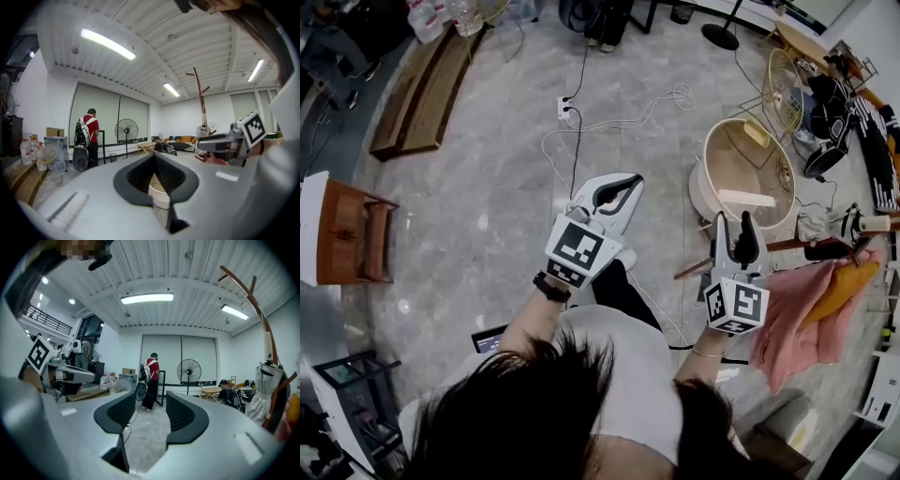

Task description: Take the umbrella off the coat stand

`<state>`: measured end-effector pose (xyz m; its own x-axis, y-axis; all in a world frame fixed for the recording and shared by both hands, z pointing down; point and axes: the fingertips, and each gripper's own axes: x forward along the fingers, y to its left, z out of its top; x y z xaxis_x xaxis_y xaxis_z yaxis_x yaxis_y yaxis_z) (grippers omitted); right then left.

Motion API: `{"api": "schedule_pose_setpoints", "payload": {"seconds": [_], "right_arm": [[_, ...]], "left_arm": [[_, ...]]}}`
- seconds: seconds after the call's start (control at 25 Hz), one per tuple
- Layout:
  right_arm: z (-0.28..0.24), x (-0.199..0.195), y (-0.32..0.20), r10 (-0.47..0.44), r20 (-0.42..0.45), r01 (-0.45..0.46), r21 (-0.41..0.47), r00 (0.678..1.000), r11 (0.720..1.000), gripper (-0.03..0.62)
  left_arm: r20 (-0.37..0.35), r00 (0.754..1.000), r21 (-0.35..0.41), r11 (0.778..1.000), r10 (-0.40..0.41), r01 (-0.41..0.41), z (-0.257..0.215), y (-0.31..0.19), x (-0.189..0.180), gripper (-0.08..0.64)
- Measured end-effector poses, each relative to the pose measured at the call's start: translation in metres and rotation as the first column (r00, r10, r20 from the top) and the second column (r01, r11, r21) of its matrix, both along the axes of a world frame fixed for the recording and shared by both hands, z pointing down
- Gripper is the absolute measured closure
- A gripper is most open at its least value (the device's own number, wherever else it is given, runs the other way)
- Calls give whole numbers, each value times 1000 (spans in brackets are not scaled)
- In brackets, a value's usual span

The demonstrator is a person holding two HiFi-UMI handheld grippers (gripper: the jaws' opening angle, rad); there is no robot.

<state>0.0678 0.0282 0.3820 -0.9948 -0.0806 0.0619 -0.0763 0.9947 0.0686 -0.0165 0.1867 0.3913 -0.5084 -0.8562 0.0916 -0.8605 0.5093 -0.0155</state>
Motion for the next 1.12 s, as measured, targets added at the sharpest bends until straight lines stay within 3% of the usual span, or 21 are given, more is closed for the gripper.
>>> {"api": "schedule_pose_setpoints", "payload": {"seconds": [0.32, 0.68, 0.92, 1.12], "right_arm": [[-21, -69, -82, 121, 41, -121, 0, 992, 993, 373], [-22, -101, -154, 254, 25, -254, -3, 967, 967, 352], [-23, -91, -182, 345, 28, -345, 5, 938, 939, 351], [-17, -87, -207, 446, 11, -446, -20, 895, 895, 336]], "left_arm": [[22, 993, 1, 993, 114, -114, -22, -97, -89, 503], [31, 961, 21, 961, 276, -277, -32, -198, -132, 503], [32, 926, 37, 925, 376, -377, -33, -247, -131, 503], [17, 863, 33, 862, 505, -505, -29, -296, -128, 503]]}}
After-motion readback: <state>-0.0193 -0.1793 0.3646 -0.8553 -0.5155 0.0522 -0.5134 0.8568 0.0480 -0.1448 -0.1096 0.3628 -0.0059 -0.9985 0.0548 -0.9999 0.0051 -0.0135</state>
